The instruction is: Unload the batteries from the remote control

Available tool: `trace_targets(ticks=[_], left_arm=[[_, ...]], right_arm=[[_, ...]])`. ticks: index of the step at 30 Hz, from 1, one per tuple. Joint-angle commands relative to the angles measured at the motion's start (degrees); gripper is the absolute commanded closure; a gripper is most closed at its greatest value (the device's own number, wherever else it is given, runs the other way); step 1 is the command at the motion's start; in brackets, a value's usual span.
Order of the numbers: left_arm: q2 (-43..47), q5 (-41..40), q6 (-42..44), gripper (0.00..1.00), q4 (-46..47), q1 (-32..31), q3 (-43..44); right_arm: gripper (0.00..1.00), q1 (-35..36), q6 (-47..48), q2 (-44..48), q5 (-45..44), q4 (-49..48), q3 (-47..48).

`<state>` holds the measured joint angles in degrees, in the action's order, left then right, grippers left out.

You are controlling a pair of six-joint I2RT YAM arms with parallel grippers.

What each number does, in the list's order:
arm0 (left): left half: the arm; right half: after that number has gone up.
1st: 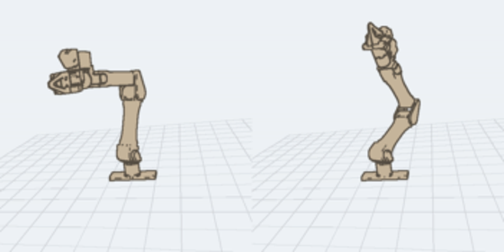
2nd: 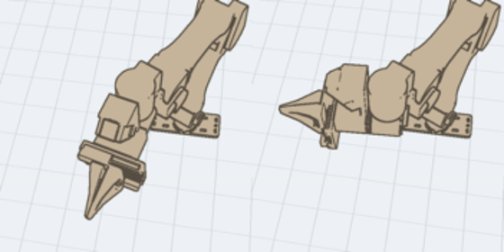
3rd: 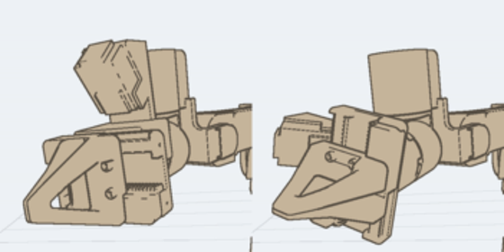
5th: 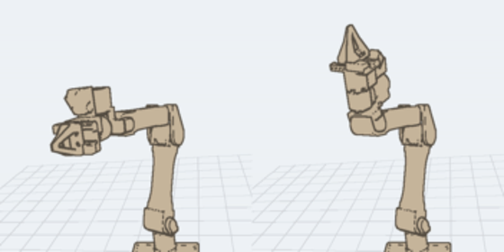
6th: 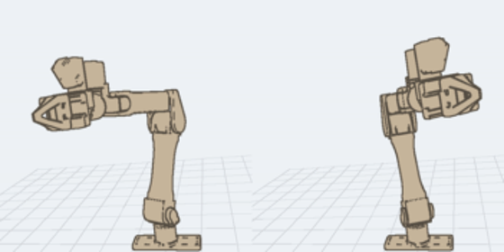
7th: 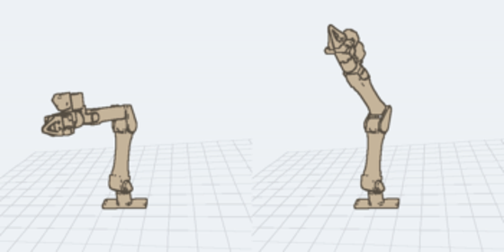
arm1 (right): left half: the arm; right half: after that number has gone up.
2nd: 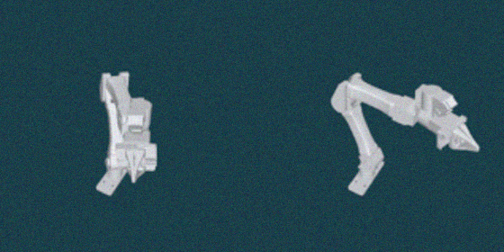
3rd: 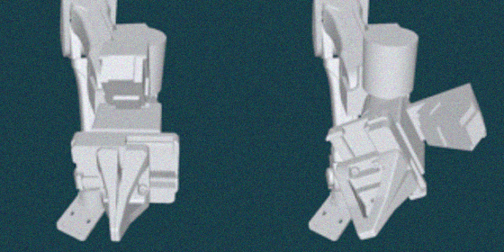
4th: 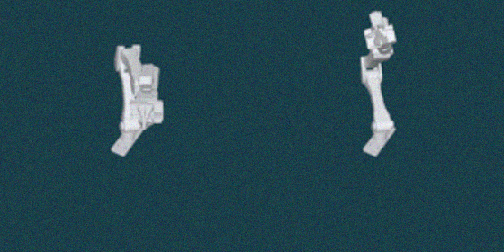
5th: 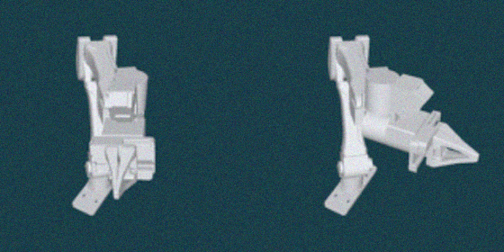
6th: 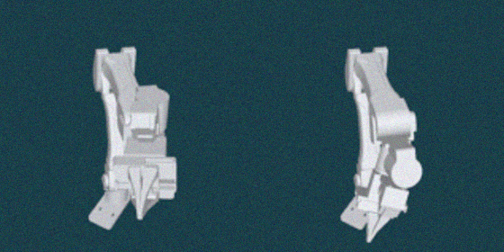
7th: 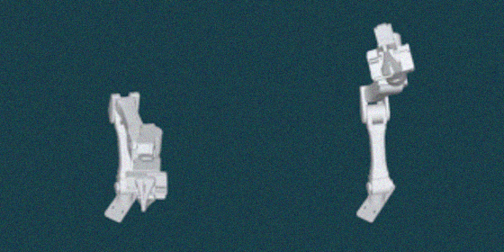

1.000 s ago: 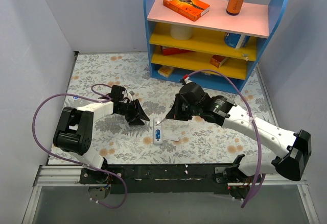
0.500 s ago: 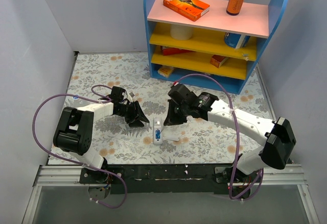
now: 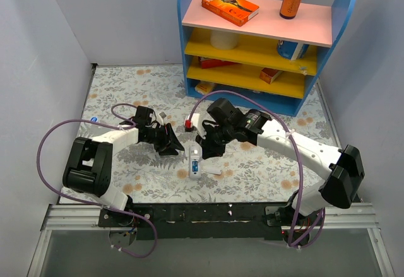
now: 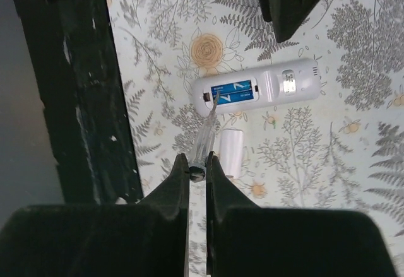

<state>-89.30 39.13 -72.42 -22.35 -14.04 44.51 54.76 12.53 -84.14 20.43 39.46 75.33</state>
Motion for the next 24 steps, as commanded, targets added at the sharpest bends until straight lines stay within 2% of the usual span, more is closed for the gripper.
trace_targets(ticks=[1,5,11,14,16,20,24], left_arm=[[2.5,2.1,0.8,0.59,0.6,-0.1,-1.1],[2.1,2.6,1.4,0.59,1.1,-0.1,-1.6],[1.6,3.2,1.7,0.59,1.6,-0.1,-1.6],[0.7,3.4,1.6,0.59,2.0,-0.1,-1.4],[-0.1,3.7,1.7,0.59,2.1,-0.1,-1.4],[-0.6,3.8,1.8,0.59,2.2,-0.1,-1.4],[-0.9,3.8,1.8,0.59,2.3,-0.1,-1.6]], right_arm=[[0.99,-0.1,24.9,-0.9,5.3,4.7,2.5],[0.99,0.2,35.1,-1.9,5.1,7.0,4.6],[0.99,1.0,38.8,-4.1,2.9,10.0,7.3],[0.99,1.6,35.2,-4.9,-0.2,7.7,7.9],[0.99,2.3,37.6,-5.6,2.2,10.8,9.9],[0.99,3.5,41.6,-2.4,3.2,6.3,5.6],[0.99,4.5,46.3,-2.9,3.1,9.0,5.8]])
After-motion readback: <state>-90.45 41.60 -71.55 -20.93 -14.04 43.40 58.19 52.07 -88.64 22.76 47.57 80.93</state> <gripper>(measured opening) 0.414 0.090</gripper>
